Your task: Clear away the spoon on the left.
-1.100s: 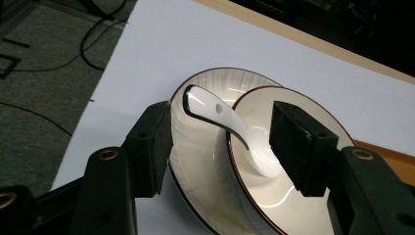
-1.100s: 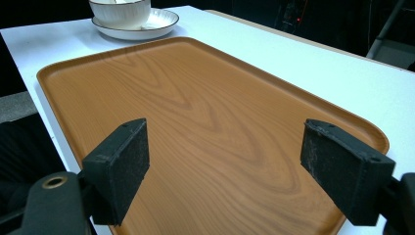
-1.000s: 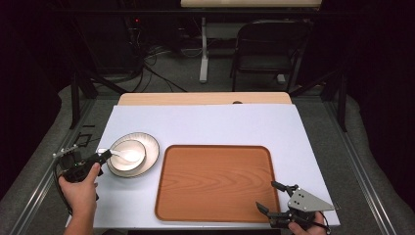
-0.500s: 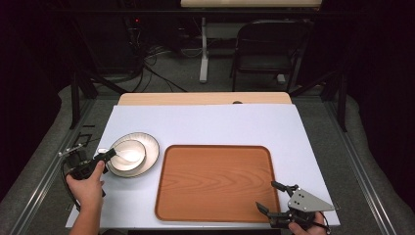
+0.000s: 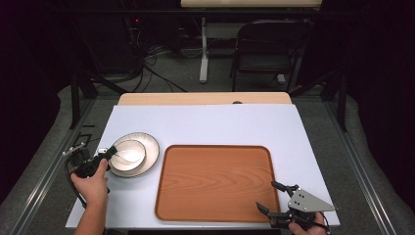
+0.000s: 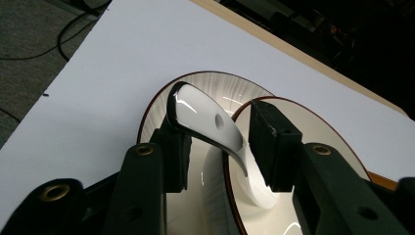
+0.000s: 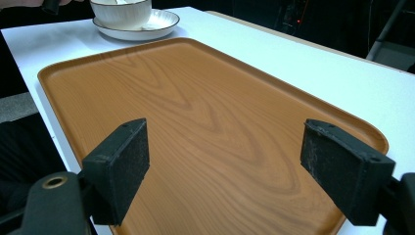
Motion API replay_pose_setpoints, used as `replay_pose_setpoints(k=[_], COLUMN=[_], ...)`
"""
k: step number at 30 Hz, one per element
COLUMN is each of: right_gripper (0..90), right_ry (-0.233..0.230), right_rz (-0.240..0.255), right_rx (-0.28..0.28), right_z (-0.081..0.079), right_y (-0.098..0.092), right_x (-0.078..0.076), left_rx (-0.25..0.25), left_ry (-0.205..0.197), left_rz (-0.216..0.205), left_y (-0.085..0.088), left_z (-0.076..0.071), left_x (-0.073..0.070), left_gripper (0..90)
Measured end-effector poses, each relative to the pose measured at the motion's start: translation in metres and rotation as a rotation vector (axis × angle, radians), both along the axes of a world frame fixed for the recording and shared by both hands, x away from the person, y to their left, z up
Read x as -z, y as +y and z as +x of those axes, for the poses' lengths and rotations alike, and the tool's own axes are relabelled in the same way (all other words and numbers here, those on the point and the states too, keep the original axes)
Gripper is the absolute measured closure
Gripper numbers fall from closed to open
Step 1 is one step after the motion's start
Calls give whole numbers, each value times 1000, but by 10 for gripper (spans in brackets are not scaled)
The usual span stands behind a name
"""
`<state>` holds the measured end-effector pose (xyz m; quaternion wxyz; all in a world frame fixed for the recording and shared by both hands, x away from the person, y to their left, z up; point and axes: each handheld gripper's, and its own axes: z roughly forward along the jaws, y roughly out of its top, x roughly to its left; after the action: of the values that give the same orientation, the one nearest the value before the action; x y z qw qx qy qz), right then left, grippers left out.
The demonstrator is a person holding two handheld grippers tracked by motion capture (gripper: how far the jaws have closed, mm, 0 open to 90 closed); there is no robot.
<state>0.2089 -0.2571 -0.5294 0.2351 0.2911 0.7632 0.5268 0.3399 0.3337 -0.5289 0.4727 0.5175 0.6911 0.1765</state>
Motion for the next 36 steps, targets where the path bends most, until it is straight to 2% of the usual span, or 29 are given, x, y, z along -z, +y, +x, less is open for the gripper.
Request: replay_pose_setpoints(k=[5,14,26,36], right_gripper=[177,177,177,177], right_ry=[0,1,2,2], right_rz=[0,1,0,-2], right_rx=[-1,0,-1,-2], right_z=[0,0,0,0], right_y=[0,0,0,0], right_x=[0,0,0,0], left_rx=[1,-4,5,14], left_ry=[-6,-18,-55,-61], left_rz=[-18,-6,-49,-77], left_y=[0,-1,4,6], left_z=[0,0,-4,-5], left_x=[2,-3,-12,-15], left_gripper=[655,738,825,848])
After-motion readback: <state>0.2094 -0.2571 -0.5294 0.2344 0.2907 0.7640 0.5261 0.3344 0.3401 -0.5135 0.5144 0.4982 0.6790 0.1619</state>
